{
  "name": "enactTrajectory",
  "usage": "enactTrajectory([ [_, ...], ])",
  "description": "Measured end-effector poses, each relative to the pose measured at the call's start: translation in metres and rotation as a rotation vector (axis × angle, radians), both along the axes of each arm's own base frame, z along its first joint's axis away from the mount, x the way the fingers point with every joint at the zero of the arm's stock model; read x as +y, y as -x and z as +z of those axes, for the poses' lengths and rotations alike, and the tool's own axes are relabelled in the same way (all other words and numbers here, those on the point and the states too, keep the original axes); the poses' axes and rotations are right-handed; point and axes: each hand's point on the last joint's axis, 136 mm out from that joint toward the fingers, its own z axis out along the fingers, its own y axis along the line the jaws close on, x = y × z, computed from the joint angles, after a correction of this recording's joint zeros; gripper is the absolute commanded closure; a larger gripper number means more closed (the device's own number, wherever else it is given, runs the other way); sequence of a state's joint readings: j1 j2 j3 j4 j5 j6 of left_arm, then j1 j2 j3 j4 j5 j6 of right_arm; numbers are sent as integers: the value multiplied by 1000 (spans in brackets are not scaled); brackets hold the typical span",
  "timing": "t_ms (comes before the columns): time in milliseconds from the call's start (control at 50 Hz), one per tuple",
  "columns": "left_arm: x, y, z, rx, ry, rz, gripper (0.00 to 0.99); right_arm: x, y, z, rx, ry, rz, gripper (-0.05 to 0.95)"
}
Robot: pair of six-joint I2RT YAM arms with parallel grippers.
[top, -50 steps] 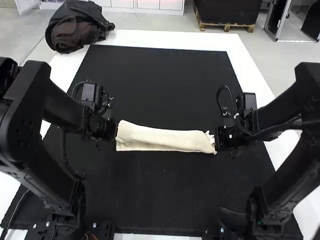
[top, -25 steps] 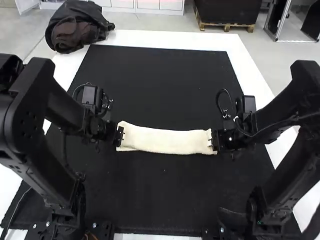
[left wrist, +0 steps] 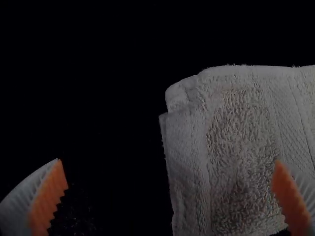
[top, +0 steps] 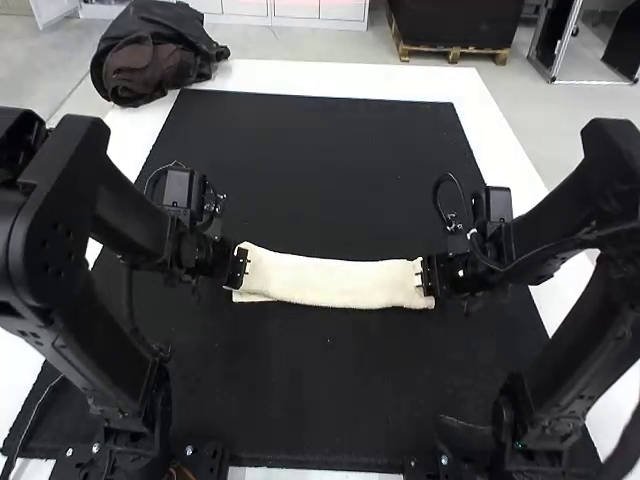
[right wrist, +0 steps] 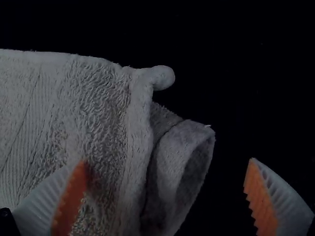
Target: Fold the towel.
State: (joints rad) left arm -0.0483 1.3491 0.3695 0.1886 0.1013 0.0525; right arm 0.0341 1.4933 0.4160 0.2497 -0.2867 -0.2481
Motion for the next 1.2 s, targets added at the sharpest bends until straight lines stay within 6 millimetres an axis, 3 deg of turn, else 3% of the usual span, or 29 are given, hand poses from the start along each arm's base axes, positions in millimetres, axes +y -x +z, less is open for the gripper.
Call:
enactTrajectory([
  [240, 0, -2, 2, -3, 0, 1, 31, 0, 0, -11, 20, 2, 0, 164],
  [400, 2, -12, 16, -33, 3, 10, 31, 0, -4, -14, 21, 2, -1, 210],
  [540, 9, -22, 37, -80, 4, 29, 31, -1, -6, -18, 25, 11, 1, 548],
  [600, 11, -26, 44, -92, 4, 36, 31, -1, -6, -18, 26, 8, 1, 730],
  [640, 13, -27, 48, -97, 6, 40, 31, -1, -7, -19, 27, 4, 5, 921],
  [860, 34, -34, 65, -126, 8, 101, 31, 1, -8, -19, 29, -9, 15, 920],
  [1080, 72, -31, 65, -108, 1, 209, 31, -4, -2, -15, 65, -19, 7, 921],
  [1200, 79, -30, 64, -103, 1, 230, 31, -15, 4, -2, 71, -27, -28, 921],
])
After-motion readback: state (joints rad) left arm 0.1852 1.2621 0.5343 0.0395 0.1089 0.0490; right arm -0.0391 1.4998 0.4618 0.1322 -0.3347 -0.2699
